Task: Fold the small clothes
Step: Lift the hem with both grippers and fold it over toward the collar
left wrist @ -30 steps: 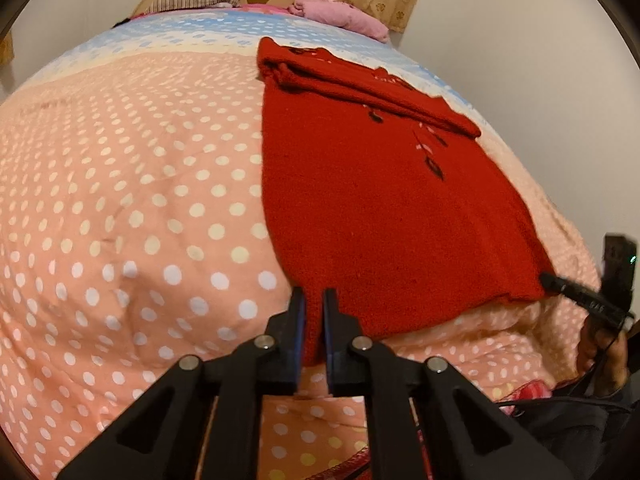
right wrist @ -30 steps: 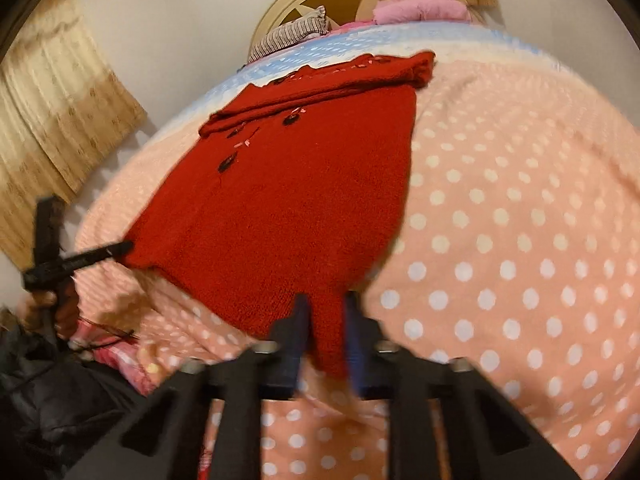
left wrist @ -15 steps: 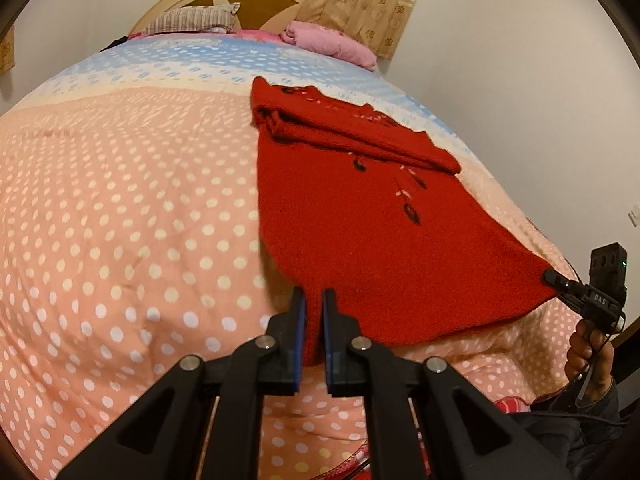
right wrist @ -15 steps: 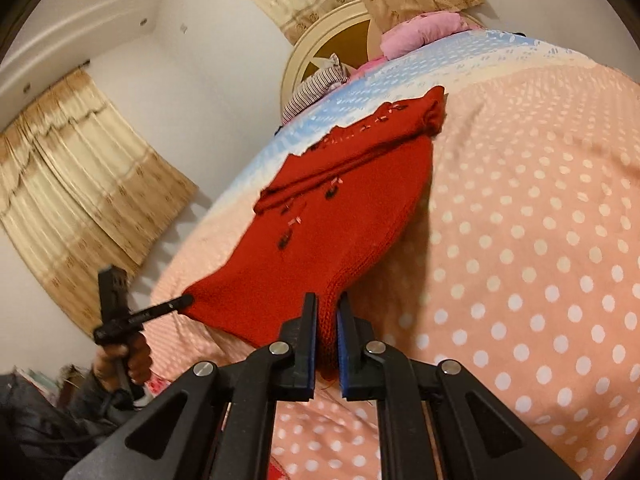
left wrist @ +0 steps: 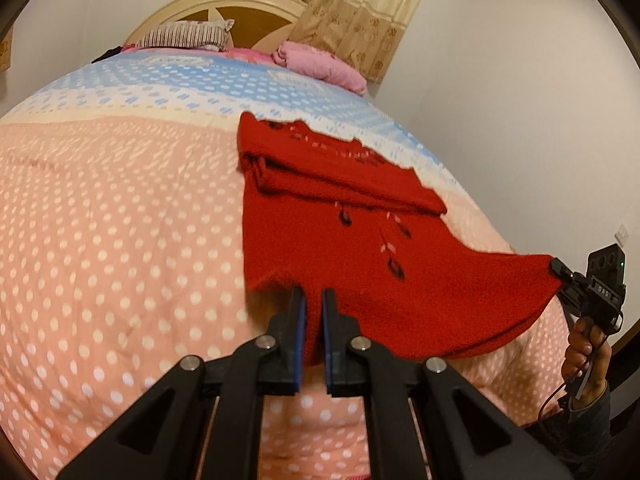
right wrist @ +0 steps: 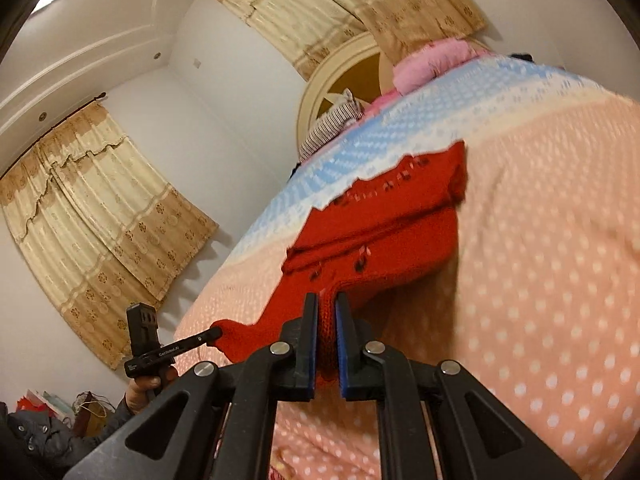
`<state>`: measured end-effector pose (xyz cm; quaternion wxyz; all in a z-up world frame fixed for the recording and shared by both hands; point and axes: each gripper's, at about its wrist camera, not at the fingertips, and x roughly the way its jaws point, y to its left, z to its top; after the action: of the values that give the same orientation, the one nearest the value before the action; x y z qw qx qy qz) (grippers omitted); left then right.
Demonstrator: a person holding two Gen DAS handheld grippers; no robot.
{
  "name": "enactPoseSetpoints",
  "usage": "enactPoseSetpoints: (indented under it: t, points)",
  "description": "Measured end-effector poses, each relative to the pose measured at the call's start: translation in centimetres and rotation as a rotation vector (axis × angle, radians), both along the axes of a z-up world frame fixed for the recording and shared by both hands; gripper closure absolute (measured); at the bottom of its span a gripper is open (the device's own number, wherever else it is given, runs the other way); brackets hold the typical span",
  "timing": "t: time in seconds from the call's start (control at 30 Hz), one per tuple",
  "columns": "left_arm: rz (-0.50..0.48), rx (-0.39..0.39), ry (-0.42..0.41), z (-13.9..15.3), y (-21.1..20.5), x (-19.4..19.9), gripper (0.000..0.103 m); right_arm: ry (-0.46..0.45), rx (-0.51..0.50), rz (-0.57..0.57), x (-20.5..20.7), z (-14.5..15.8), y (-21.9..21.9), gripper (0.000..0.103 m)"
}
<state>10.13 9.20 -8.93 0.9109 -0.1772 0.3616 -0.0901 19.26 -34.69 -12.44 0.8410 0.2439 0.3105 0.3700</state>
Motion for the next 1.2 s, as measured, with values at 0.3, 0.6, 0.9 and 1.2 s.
enactPoseSetpoints:
  t: [0.3,0.6,0.9,1.2]
  points:
    - [0.014,-0.077,-0.045,1.8,1.7,2.9,0.096,-0.061,0.007,-0.038,2.8,3.3,1.1,0.096]
    - [0.013,-0.097,-0.091,4.1,2.2,7.3,0.096,-0.088,0.029,-0.066,6.5,5.2,2.1,0.102]
    - [-0.015,-0.129,-0.037,2.0,2.2,8.2,0.096,0.157,-0.145,0.084,7.9,-0.7,4.7,0.095]
    - [-0.009,-0.143,-0.023,1.0,3.3,7.7,0.096,0.469,-0.127,0.115,2.0,-8.3,3.2,0.035]
